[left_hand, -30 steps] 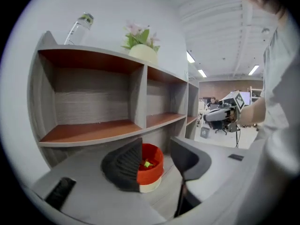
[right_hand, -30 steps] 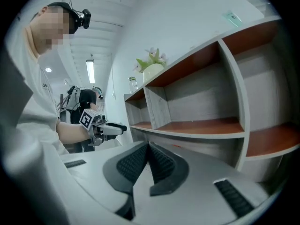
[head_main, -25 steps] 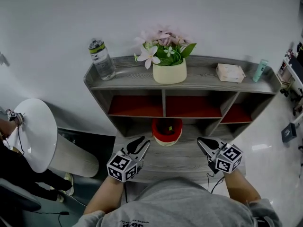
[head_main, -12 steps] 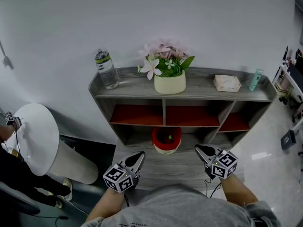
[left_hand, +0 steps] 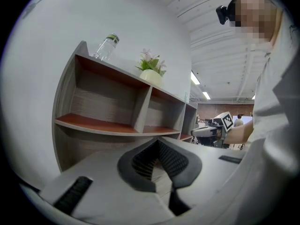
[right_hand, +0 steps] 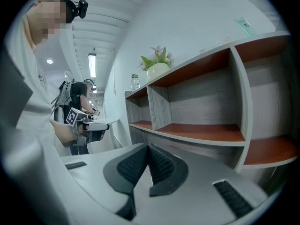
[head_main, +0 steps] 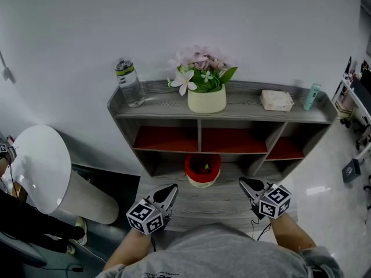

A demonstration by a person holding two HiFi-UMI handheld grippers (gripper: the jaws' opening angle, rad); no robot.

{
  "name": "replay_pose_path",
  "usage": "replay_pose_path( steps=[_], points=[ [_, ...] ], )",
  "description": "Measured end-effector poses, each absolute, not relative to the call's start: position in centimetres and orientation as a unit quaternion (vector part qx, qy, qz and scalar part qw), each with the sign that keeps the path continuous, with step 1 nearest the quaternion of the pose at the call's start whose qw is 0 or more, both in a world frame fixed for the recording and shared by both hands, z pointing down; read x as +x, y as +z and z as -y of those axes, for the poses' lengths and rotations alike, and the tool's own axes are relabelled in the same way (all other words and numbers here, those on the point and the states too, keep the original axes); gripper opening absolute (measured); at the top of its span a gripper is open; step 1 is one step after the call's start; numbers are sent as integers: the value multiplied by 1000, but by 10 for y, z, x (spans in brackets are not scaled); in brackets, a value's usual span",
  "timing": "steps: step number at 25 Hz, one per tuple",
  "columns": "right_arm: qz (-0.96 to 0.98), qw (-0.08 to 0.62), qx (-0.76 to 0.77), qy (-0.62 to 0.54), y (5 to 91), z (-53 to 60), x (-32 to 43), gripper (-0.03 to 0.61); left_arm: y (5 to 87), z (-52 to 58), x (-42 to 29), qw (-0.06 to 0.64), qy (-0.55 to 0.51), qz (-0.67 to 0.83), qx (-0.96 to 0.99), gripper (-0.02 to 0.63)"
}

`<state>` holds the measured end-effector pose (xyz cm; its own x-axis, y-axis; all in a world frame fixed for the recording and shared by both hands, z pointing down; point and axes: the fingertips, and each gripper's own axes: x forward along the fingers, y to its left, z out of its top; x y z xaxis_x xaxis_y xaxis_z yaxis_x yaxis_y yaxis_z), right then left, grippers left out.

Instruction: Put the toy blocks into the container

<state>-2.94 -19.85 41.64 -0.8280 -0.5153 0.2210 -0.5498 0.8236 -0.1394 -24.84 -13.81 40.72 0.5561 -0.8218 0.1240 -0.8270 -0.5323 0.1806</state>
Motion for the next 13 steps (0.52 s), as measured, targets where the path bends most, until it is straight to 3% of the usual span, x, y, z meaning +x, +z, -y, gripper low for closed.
replay_pose_path(
  steps=[13],
  points=[
    [952,94,276,89,414,193,-29,13,408,135,-247,113,14,465,878,11]
  ],
)
